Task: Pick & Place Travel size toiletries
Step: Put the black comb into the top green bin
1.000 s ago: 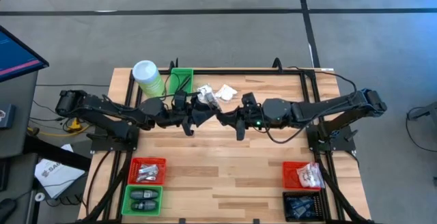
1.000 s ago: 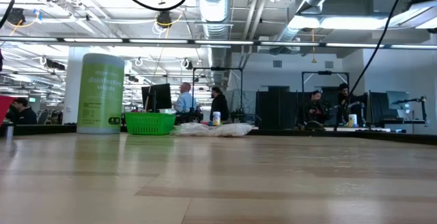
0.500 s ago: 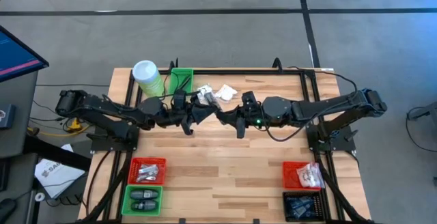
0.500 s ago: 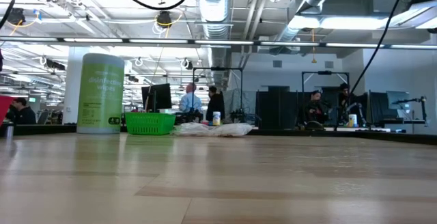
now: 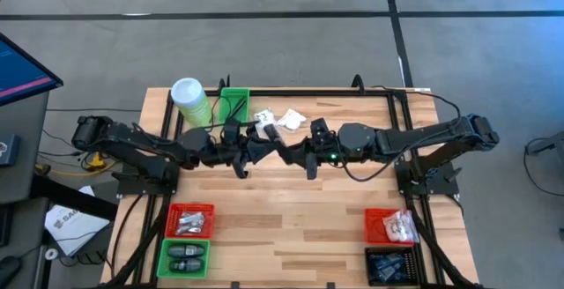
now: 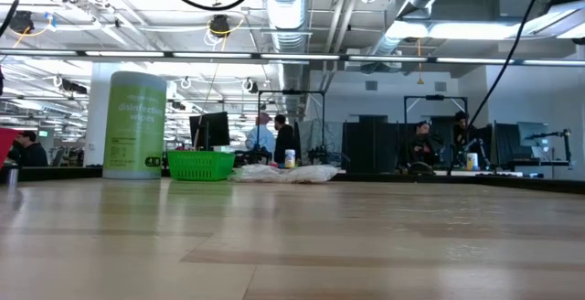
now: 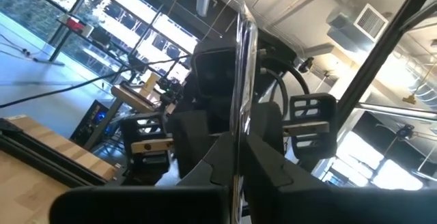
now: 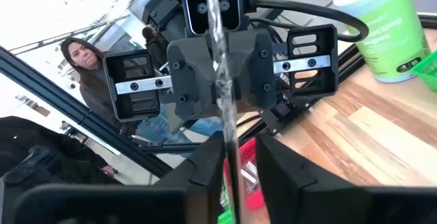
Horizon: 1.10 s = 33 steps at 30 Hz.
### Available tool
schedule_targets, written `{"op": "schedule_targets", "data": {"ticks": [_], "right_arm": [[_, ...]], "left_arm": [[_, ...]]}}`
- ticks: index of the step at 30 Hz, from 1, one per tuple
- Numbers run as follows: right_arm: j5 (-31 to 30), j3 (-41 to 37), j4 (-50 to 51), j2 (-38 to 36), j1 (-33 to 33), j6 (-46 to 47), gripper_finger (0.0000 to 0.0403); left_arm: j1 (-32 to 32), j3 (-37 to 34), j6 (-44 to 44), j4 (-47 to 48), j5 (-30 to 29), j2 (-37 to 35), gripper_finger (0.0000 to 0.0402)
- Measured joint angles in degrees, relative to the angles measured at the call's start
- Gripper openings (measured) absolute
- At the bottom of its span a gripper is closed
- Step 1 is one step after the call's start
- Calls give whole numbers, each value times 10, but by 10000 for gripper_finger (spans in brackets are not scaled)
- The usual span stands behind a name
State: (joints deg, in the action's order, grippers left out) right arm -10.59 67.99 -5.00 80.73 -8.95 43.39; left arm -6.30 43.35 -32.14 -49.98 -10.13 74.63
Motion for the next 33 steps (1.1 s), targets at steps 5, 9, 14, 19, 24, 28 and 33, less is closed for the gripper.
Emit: {"op": "schedule_targets", "data": {"ticks": [5,9,14,19,24,28,33], "right_arm": [[5,0,0,0,-5,2,130],[21,0,0,-1,-5,18,183],[52,-1,12,-14,-1,28,245],[66,-2,60,-45,8,28,274],[67,0,120,-83,20,17,276],[67,0,173,-112,29,12,276],[67,0,200,-135,34,-3,276]], "left_arm": [[-1,0,0,0,0,0,4],[-1,0,-6,0,0,0,3],[-1,0,-26,6,22,0,3],[-11,0,-41,53,46,-6,2],[-25,1,-42,165,56,-40,2],[-35,0,-42,283,56,-93,2],[-48,0,-59,432,55,-161,2]]}}
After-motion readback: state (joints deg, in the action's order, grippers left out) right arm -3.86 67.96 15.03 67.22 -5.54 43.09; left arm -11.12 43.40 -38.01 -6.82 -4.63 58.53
